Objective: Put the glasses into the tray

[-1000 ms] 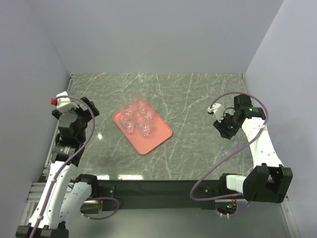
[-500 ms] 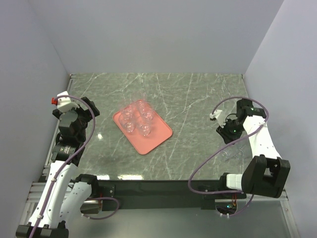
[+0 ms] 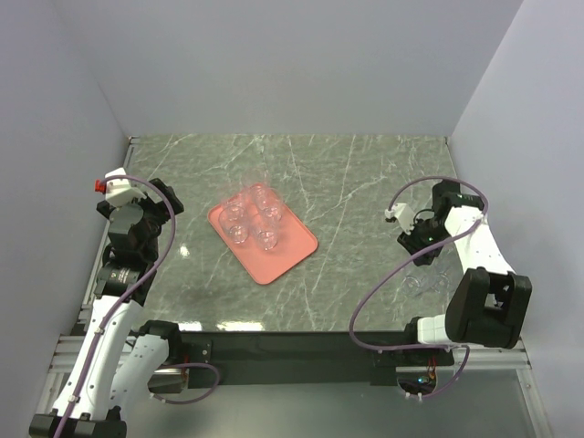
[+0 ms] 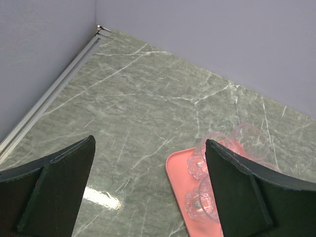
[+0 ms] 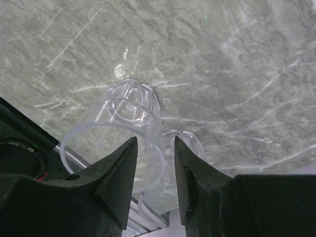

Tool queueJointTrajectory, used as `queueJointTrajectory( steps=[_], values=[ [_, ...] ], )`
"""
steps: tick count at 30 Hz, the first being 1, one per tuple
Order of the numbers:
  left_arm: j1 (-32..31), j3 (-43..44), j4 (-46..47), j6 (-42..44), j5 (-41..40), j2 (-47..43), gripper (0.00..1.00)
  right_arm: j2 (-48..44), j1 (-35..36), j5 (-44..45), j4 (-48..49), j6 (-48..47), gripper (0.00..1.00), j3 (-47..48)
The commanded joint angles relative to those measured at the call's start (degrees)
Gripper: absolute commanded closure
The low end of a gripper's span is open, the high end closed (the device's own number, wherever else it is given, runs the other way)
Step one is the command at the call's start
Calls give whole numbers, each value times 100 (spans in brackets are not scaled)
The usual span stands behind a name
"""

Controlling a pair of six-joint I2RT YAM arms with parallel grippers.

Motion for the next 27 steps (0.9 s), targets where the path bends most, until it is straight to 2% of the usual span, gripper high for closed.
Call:
queueJointTrajectory(
  steps=[1,6,9,15,16,19,27],
  values=[
    [17,-40,224,12,68,-11,1,77,-46,98,152,-102,58,-3],
    [17,-49,233,21,68,-3,0,183,-46,63,205,-93,63,-47],
    [17,-49,233,21,68,-11,1,209,-55,28,222,-76,70,-38],
    [17,-40,224,12,68,-2,1,288,-46,-95,240,-32,92,-56],
    [17,-49,224,12,68,-2,1,271,-46,-199,231,-14,98,-38],
    [17,-49,233,12,77,-2,1,227,-37,-428,179,91,100,93],
    [17,-49,233,21,86,6,1,148,226,-1711,-138,828,100,822]
  ],
)
